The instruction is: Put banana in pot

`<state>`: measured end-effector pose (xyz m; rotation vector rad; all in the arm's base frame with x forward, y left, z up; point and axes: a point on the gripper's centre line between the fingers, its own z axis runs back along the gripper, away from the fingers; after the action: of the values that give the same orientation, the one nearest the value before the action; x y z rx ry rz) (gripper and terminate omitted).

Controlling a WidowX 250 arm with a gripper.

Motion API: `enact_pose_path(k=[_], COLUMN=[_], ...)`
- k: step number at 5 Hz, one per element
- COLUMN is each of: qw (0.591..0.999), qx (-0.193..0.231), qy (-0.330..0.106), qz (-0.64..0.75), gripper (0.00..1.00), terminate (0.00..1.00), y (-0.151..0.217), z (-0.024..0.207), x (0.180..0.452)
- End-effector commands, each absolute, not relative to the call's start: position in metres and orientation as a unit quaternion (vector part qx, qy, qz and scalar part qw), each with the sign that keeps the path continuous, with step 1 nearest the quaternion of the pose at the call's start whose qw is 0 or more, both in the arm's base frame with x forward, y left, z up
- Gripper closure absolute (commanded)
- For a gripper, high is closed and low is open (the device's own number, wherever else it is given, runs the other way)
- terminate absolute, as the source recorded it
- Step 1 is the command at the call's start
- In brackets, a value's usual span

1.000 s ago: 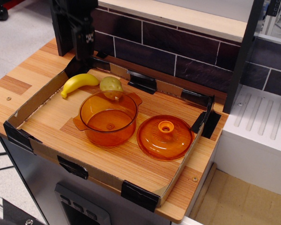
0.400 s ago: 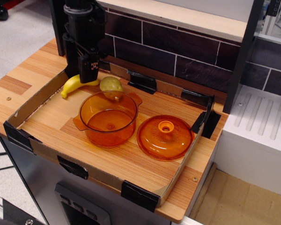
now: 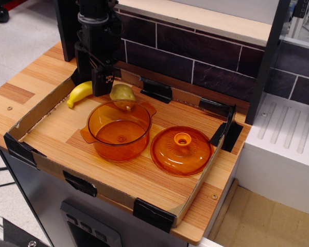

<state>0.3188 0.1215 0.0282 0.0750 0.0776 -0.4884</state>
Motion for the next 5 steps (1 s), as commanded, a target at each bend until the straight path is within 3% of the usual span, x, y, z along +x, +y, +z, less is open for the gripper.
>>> enact_pose_path(k=[1, 3, 4, 5], qw=[0.970, 0.966, 0.969, 0.977], qx=[0.063, 0.066, 0.069, 0.057], qy=[0.047, 0.063, 0.064, 0.081], qz=[-0.231, -0.241, -0.227, -0.187], gripper=[0.00, 0.00, 1.00, 1.00], terminate=[0.00, 0.00, 0.00, 0.00], y=[0.129, 0.136, 0.141, 0.146], z=[0.022, 0.015, 0.015, 0.019], x=[0.332, 0.329, 0.329, 0.330])
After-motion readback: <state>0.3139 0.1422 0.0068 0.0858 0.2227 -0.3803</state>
